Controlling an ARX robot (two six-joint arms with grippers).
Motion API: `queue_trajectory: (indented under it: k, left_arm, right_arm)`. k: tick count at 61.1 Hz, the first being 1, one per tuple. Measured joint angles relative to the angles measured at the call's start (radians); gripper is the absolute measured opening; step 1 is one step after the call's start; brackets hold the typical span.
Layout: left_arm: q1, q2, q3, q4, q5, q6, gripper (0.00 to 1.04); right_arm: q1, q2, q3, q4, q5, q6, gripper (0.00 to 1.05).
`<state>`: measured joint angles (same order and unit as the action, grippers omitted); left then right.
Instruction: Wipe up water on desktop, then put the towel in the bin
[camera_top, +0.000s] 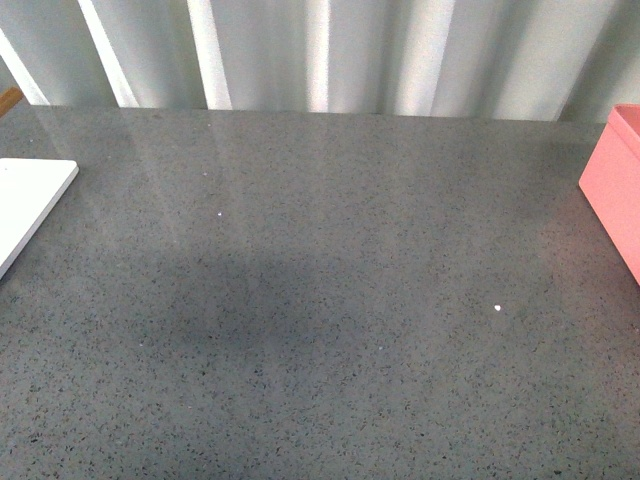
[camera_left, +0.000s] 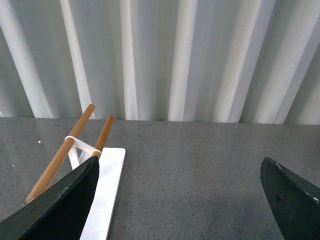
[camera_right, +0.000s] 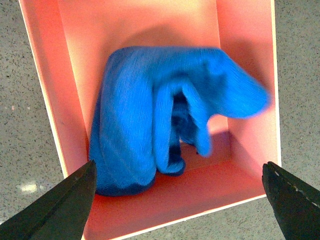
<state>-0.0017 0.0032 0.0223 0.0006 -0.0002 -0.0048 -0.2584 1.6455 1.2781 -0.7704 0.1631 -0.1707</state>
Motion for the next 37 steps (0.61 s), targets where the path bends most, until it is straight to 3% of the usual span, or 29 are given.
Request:
queue_trajectory:
  k: [18, 23, 26, 27, 34, 37]
  left_arm:
    - [0.000, 0.000, 0.000, 0.000, 0.000, 0.000, 0.98]
    - [0.000, 0.000, 0.000, 0.000, 0.000, 0.000, 0.98]
    - [0.000, 0.000, 0.000, 0.000, -0.004, 0.000, 0.98]
    - [0.000, 0.000, 0.000, 0.000, -0.002, 0.000, 0.98]
    - [0.000, -0.001, 0.000, 0.000, 0.001, 0.000, 0.98]
    - [0.000, -0.001, 0.000, 0.000, 0.000, 0.000, 0.98]
  right_arm:
    - [0.001, -0.001, -0.002, 0.005, -0.007, 0.003, 0.98]
    - [-0.011, -0.086, -0.211, 0.432, -0.255, 0.079, 0.85]
    - [-0.009, -0.138, -0.349, 0.666, -0.349, 0.107, 0.78]
    - [0.000, -0.171, -0.447, 0.813, -0.374, 0.119, 0.73]
    - [0.041, -0.256, -0.704, 1.427, -0.376, 0.143, 0.53]
    - [0.059, -0.309, -0.769, 1.572, -0.361, 0.148, 0.43]
